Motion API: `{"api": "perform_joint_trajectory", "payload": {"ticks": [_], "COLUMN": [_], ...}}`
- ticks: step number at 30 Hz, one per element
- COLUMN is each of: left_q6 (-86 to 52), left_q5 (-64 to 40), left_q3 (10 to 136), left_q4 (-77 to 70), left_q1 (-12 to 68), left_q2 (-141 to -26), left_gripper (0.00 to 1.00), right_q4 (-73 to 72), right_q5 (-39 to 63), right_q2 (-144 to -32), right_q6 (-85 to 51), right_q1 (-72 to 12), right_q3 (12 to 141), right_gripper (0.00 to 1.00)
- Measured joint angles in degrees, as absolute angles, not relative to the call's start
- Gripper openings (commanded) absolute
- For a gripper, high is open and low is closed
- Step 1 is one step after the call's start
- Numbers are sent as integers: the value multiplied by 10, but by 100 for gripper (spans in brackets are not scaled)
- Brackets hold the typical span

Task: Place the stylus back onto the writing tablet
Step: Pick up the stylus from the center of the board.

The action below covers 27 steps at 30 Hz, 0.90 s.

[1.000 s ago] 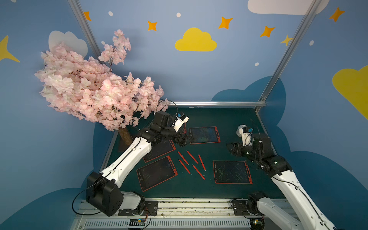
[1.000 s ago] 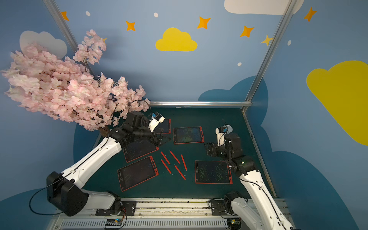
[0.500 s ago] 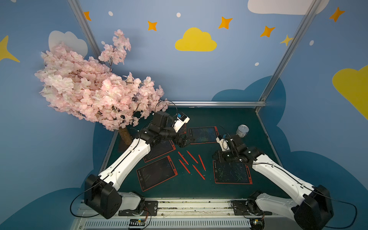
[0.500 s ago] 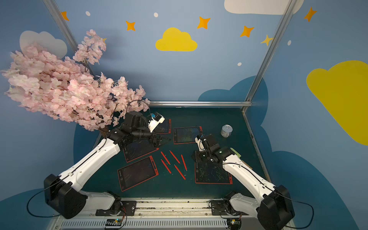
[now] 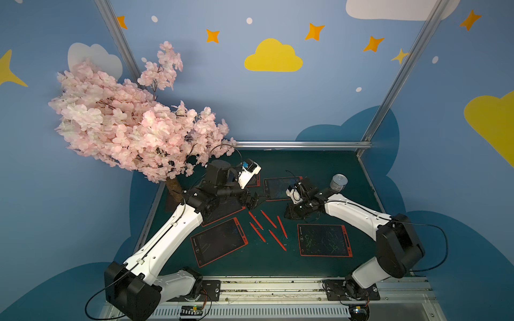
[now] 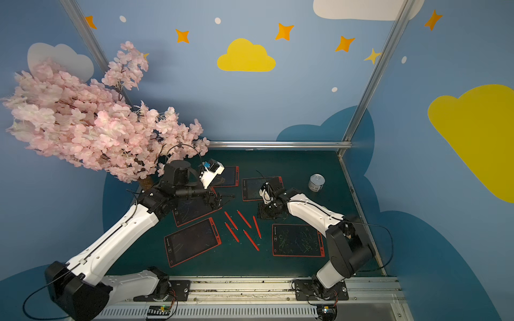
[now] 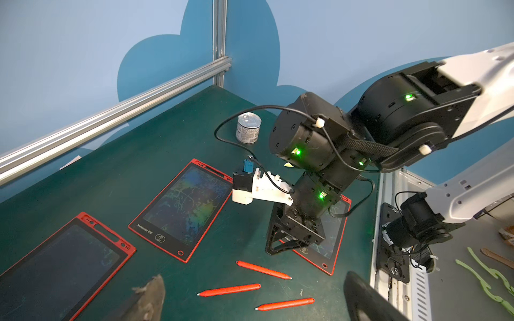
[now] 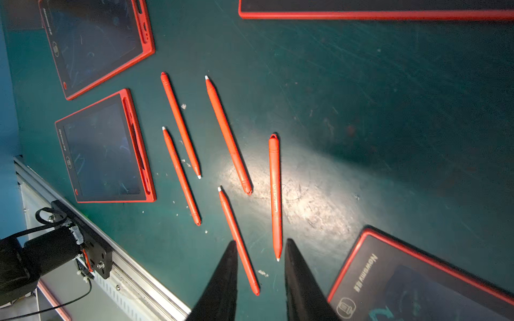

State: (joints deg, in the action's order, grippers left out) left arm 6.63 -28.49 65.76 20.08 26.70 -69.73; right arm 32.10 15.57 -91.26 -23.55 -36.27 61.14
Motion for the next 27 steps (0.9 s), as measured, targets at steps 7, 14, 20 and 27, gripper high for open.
{"api": "perform_joint_trajectory", "payload": {"ticks": [7,14,20,27], "left_q6": [70,76,86,90], "left_q5": [-259,-239,-222,-210], "left_q3": [650,650,650,650], "left_q4": [196,194,195,196], "left_q1": [267,267,267,267], "left_q2": [-680,-673,-667,-664], "left_gripper": [99,99,99,99], "right_q4": [323,327,342,357], "right_q5": [152,142,129,113], "right_q2": [-974,-1020,-1046,-1080], "right_q6": [-234,-230,-219,-207], "right_q1": [-364,-365,-368,-382], "right_q3": [652,681,707,740], "right_gripper": [27,23,20,17]}}
